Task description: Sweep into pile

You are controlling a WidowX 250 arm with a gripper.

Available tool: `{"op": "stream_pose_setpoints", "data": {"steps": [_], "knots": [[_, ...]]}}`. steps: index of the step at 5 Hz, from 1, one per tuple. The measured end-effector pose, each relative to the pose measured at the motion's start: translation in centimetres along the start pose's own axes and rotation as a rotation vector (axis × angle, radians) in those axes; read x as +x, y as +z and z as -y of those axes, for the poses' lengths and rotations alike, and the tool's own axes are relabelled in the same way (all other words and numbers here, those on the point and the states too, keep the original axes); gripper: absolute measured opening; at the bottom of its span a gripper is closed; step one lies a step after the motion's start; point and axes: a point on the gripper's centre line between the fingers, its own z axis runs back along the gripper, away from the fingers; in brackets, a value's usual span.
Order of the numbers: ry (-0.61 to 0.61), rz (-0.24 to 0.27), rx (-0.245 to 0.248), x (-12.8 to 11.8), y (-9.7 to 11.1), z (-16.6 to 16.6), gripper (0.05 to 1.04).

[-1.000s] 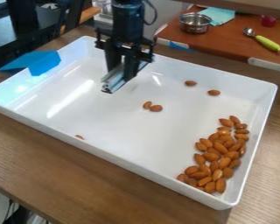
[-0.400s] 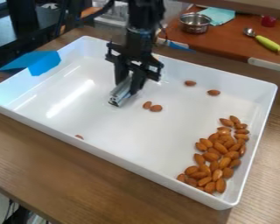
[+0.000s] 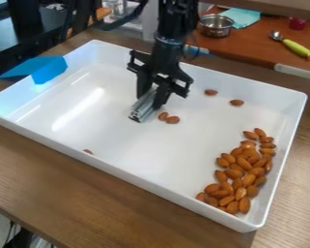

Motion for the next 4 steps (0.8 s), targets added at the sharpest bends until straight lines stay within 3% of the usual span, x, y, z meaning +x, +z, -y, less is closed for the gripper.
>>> {"op": "stream_pose_setpoints", "data": {"steps": [2,4], "knots": [[-0.026,-0.04,-0.048,0.0,0.9,4.6,0.38],[-0.023,-0.043,-0.05,0.4,1.1,6.9,0.38]]}}
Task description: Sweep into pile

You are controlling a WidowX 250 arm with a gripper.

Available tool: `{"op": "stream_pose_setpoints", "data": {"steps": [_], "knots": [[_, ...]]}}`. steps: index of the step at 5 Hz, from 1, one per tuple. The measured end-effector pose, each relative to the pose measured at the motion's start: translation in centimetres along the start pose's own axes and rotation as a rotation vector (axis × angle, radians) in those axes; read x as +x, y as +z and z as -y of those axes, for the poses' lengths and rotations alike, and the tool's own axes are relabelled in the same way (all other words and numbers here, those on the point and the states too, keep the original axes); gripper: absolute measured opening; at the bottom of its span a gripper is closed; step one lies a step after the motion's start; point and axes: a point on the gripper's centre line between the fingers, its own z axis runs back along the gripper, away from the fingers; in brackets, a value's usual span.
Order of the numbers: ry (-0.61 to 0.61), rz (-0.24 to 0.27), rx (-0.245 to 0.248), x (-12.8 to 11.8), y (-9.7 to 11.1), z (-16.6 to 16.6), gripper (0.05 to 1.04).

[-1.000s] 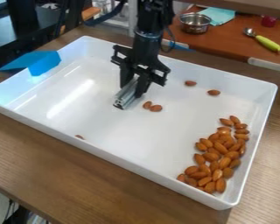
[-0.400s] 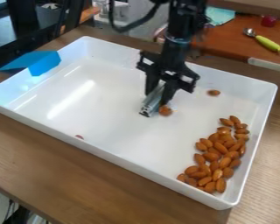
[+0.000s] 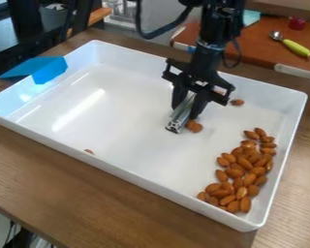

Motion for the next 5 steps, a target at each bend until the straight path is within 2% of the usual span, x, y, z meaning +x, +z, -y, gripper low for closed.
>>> {"op": "stream_pose_setpoints", "data": {"steps": [1,2,3,4,5], "knots": [[-0.051,0.018,-0.003,-0.2,0.3,2.3,0.38],[-0.062,0.03,-0.01,-0.4,0.3,2.9,0.38],[-0.1,0.014,-0.047,-1.4,0.6,5.1,0.38],[-0.145,-0.012,-0.063,-2.8,1.0,7.8,0.38],[-0.145,-0.047,-0.08,-3.1,1.2,7.4,0.38]]}}
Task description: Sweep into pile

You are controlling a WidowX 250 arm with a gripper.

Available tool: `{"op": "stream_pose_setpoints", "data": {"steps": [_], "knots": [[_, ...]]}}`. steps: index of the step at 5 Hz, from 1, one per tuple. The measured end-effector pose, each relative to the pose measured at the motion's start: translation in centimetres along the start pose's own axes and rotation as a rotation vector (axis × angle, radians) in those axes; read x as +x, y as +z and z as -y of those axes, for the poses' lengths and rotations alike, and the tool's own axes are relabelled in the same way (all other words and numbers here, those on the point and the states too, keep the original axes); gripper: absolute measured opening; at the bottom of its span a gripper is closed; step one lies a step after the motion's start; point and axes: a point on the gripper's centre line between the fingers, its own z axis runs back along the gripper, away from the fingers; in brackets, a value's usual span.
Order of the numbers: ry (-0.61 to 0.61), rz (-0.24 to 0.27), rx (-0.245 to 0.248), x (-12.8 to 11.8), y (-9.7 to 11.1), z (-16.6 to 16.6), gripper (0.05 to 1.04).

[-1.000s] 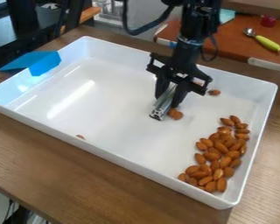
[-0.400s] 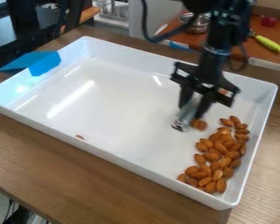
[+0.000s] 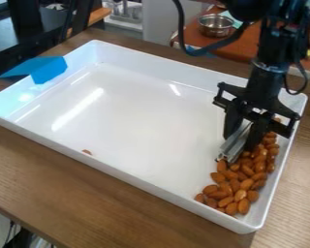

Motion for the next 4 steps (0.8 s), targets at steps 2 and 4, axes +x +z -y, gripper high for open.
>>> {"op": "stream_pose_setpoints", "data": {"steps": [2,4], "knots": [[0.111,0.045,0.001,0.1,2.9,-8.8,0.38],[0.056,0.05,0.096,-0.7,2.9,-16.8,0.38]]}}
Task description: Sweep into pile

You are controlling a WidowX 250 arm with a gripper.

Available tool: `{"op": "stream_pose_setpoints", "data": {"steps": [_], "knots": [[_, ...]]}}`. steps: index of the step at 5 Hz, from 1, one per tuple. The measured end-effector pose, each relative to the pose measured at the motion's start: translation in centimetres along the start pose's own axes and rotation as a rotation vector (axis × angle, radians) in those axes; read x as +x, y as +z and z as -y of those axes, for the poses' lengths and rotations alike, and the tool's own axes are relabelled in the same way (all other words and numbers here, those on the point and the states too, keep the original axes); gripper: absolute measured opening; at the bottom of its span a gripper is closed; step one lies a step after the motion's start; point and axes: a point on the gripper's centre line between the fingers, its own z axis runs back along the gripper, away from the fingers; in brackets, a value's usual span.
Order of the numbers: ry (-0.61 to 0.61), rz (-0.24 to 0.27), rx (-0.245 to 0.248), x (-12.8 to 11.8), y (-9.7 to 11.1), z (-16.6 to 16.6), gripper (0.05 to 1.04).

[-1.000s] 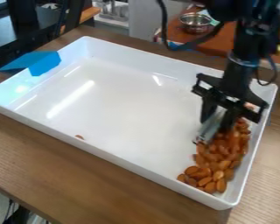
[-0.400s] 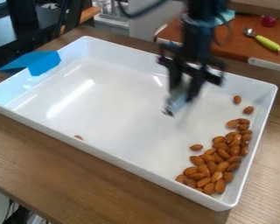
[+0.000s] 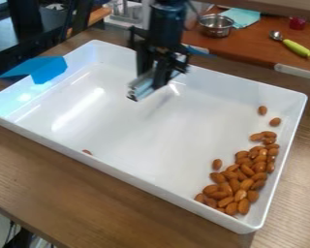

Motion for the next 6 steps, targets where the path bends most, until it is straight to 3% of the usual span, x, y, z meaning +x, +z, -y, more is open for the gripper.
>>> {"op": "stream_pose_setpoints", "data": {"steps": [1,2,3,4,6], "knots": [[-0.054,-0.05,0.082,-2.9,-2.4,-3.7,0.38],[-0.166,-0.034,0.15,-5.4,-3.3,-4.4,0.38],[-0.224,-0.041,0.161,-8.2,-4.0,-4.6,0.38],[-0.246,-0.04,0.131,-9.9,-3.4,-3.9,0.38],[-0.185,-0.061,0.063,-10.3,-3.1,-1.1,0.38]]}}
